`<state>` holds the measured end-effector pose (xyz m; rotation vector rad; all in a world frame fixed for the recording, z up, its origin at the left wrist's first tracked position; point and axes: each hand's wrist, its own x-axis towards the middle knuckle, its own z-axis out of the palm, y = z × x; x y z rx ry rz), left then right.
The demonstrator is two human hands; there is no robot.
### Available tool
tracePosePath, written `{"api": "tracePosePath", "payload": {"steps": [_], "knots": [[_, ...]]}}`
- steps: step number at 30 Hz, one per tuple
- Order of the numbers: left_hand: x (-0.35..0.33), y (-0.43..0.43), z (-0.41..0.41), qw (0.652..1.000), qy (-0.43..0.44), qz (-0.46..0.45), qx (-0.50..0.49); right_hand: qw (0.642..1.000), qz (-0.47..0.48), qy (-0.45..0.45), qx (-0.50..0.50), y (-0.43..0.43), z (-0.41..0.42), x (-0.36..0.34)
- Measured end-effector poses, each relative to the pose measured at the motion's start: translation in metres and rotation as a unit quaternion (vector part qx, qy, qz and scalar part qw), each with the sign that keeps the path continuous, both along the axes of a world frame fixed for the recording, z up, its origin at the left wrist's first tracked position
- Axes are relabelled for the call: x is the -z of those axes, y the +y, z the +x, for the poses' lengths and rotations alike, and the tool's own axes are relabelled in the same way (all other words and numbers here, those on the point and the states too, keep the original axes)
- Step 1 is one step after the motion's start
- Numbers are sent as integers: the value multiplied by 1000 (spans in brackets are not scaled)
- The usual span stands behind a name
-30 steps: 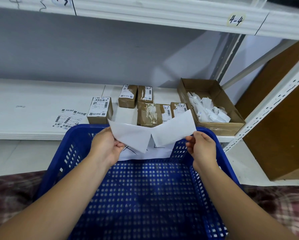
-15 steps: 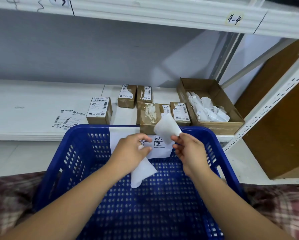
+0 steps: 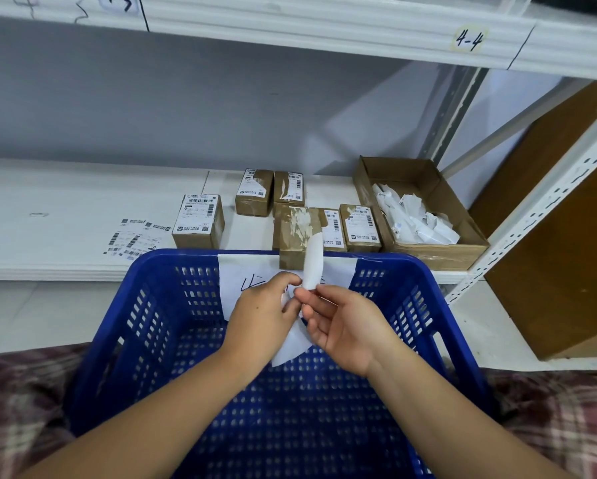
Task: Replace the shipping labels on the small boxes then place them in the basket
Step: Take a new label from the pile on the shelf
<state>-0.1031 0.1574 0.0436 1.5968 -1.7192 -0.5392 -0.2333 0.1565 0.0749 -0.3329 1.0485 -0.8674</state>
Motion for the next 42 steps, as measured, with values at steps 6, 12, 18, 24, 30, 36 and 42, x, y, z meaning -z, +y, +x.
{"api": "tracePosePath", "payload": {"steps": [6, 12, 18, 24, 30, 36, 42], "knots": [[0, -4, 0, 993, 112, 6, -47, 990, -129, 41, -45, 1, 0, 2], [-2, -16, 6, 941, 312, 68, -113, 888, -281, 323, -168, 3, 3, 13], [0, -20, 9, 923, 354, 82, -127, 892, -299, 300, -156, 0, 5, 27], [-6, -38, 18, 935, 311, 52, -163, 925, -205, 295, -124, -20, -13, 29], [-19, -60, 10, 886, 429, 63, -165, 944, -170, 259, 113, -70, -44, 26], [-13, -79, 7, 818, 524, 149, -185, 825, -206, 497, 173, -124, -97, 49], [2, -92, 3, 765, 593, 202, -150, 684, -257, 682, 37, -158, -137, 65]]}}
